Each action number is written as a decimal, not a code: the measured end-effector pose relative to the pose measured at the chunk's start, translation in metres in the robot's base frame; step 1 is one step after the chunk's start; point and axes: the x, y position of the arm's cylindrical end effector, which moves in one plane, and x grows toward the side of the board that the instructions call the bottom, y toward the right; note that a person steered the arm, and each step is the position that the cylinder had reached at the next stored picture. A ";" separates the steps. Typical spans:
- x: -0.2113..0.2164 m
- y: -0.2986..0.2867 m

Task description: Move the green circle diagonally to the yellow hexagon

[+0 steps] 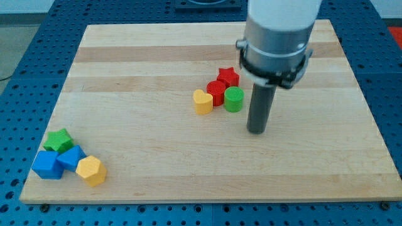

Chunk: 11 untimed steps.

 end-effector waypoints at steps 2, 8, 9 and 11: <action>-0.063 0.003; 0.007 -0.019; 0.017 -0.019; -0.003 -0.057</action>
